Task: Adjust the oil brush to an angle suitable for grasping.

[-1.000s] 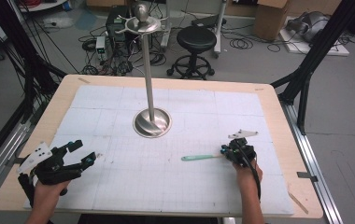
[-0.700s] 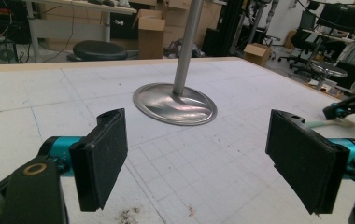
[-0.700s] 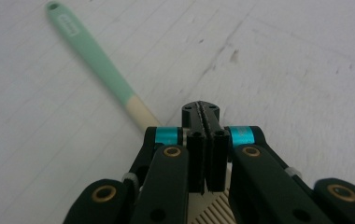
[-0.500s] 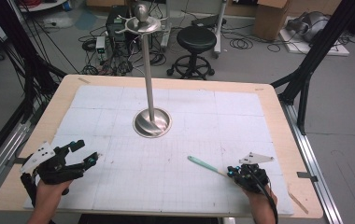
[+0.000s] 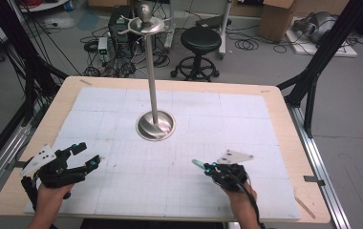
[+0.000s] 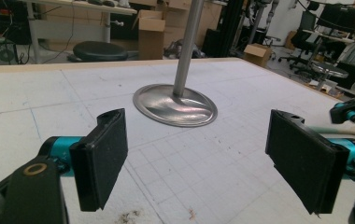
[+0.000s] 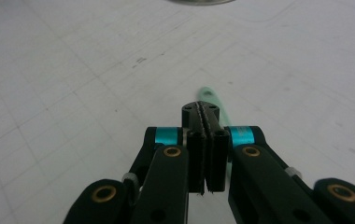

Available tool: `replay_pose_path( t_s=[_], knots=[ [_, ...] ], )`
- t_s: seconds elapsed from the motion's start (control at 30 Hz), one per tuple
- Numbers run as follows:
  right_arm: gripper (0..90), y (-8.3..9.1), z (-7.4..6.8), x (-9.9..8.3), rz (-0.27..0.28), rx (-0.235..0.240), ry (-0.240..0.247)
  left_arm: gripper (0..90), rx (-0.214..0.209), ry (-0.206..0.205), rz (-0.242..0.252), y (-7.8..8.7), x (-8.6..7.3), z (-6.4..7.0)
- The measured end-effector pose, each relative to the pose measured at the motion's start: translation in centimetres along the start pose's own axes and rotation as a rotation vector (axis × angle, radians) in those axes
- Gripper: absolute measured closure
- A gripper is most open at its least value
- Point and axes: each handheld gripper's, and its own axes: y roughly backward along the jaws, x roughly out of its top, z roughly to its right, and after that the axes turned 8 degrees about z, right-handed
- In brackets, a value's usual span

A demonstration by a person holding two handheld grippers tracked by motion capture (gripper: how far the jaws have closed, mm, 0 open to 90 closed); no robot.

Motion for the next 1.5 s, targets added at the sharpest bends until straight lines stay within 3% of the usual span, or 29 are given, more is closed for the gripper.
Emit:
replay_pose_path(
  t_s=[0.1,0.2,0.43,0.6,0.73,0.9,1.17,1.3,1.5],
  knots=[
    [89.0,-2.5,-0.6,0.5,-0.083,-0.007,0.029,21.4,-0.001,-0.001,-0.001,0.0,0.0,-0.1],
    [89.0,-3.9,-0.3,0.7,-0.136,-0.032,0.032,21.5,0.000,0.001,0.002,0.0,0.0,-0.1],
    [89.1,-4.0,1.0,1.0,-0.143,-0.103,0.007,21.5,-0.003,0.004,0.006,0.1,0.0,-0.1],
    [89.0,-3.1,2.5,0.5,-0.130,-0.191,-0.026,21.5,-0.004,0.006,0.004,0.0,0.0,-0.1],
    [85.8,-0.5,3.4,-0.3,-0.019,-0.199,-0.087,21.5,-0.004,0.006,0.004,0.0,0.0,-0.1],
    [72.8,4.0,4.1,-1.4,0.111,-0.228,-0.124,21.5,-0.007,0.006,0.007,0.0,0.0,0.0],
    [34.3,9.3,3.5,-3.1,0.274,-0.276,-0.144,21.4,-0.015,0.008,0.011,0.0,0.1,-0.1],
    [17.6,11.1,2.7,-3.4,0.330,-0.330,-0.141,19.0,-0.025,0.006,0.011,0.0,0.1,0.0],
    [16.8,12.3,2.0,-3.7,0.357,-0.329,-0.105,17.5,-0.030,0.003,0.011,-0.1,0.1,-0.1]
  ],
)
